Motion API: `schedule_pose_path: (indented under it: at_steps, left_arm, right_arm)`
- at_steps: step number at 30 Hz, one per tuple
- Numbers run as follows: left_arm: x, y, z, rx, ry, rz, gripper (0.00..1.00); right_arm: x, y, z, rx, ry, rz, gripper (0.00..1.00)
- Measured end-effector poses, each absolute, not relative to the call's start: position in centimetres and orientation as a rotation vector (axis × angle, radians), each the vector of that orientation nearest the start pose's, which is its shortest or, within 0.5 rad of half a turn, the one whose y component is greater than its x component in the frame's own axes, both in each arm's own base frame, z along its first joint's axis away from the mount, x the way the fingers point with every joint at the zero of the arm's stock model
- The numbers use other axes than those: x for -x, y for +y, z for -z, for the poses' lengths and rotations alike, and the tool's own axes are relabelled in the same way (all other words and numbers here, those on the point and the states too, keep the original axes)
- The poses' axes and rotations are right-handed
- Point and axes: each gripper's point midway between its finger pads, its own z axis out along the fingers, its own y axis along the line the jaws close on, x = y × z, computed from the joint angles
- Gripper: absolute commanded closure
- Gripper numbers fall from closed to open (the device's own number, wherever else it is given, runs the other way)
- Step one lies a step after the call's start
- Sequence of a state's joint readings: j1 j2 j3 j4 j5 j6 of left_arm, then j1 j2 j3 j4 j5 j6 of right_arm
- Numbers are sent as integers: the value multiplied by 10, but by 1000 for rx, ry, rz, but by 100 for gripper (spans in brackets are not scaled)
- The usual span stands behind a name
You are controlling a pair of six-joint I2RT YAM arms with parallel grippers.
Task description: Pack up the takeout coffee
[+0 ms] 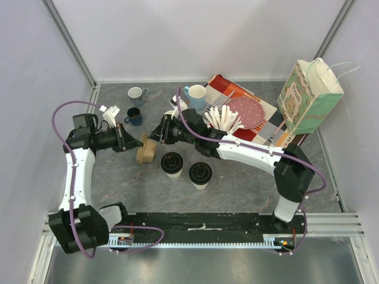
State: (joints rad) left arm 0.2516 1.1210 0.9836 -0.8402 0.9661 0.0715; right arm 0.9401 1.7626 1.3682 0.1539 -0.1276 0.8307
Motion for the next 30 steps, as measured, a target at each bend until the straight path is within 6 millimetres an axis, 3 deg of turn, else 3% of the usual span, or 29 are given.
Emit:
schedule_pose_path:
  at_steps: [6, 18, 23, 30]
  left_arm:
    - [-252, -87, -207, -112, 2233, 1076, 98]
    - [-252, -91, -206, -102, 2229, 1100, 98]
    - [-253, -91, -206, -100, 2227, 1102, 98]
    - [-254, -94, -206, -113, 2228, 1095, 98]
  right_arm:
    - [-259, 486, -241, 182, 2079, -1355, 74]
    - [-269, 488, -215, 101, 2142, -1330, 71]
    - [-271, 489, -215, 92, 2140, -1335, 71]
    - [-272, 489, -215, 88, 2143, -1329, 60]
